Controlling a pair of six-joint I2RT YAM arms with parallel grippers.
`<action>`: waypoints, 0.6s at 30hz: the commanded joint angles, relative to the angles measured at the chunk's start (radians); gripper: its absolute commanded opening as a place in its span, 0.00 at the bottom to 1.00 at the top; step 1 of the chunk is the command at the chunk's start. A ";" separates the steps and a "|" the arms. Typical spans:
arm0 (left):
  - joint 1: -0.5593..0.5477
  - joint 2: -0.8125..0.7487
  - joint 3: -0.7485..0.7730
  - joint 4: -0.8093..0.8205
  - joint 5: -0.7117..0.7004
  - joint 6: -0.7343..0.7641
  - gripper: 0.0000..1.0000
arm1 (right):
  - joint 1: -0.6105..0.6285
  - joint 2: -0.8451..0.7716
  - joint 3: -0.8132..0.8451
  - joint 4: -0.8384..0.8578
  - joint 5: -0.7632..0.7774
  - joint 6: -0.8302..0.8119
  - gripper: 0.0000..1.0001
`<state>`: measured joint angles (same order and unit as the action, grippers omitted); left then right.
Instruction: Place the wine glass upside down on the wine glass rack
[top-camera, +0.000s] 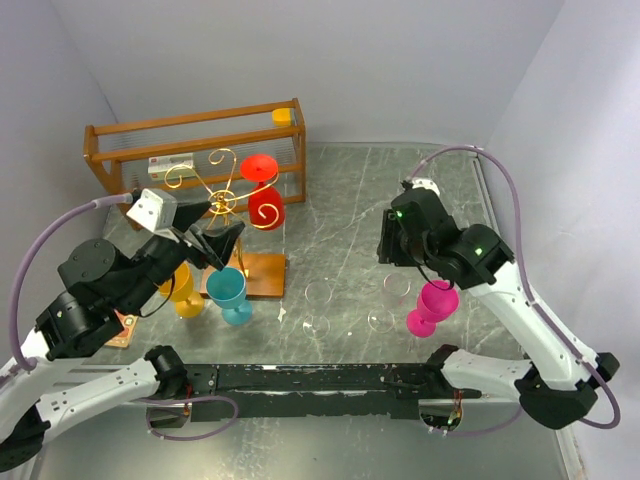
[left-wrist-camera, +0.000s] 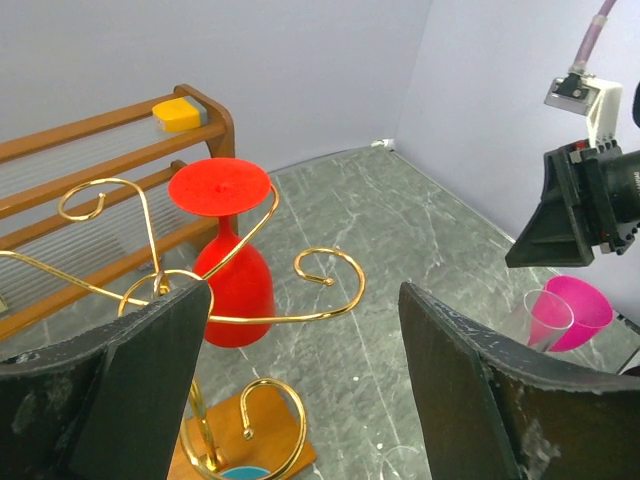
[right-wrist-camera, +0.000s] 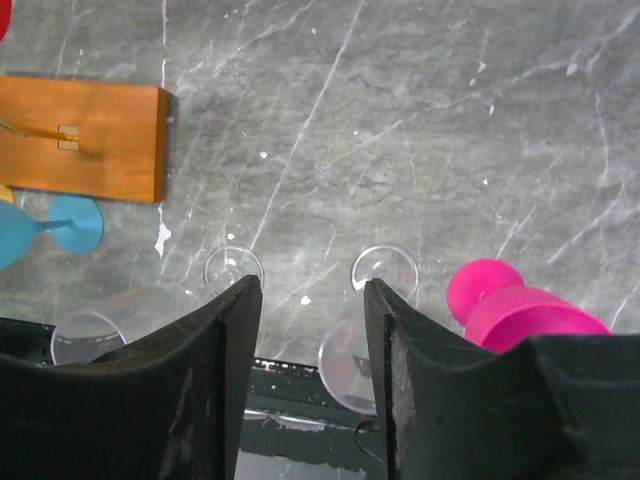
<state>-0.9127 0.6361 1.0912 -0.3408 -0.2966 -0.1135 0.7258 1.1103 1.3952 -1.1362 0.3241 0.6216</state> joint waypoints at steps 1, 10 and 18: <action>0.000 0.025 0.049 0.023 0.036 -0.039 0.86 | -0.002 -0.063 -0.019 -0.067 -0.002 0.024 0.45; 0.001 0.030 0.067 -0.023 0.030 -0.134 0.86 | -0.003 -0.126 -0.105 -0.059 -0.134 0.021 0.45; 0.001 0.015 0.053 -0.034 0.021 -0.163 0.85 | -0.003 -0.143 -0.171 -0.049 -0.195 0.005 0.39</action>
<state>-0.9127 0.6651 1.1362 -0.3599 -0.2806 -0.2474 0.7258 0.9783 1.2556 -1.1893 0.1696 0.6346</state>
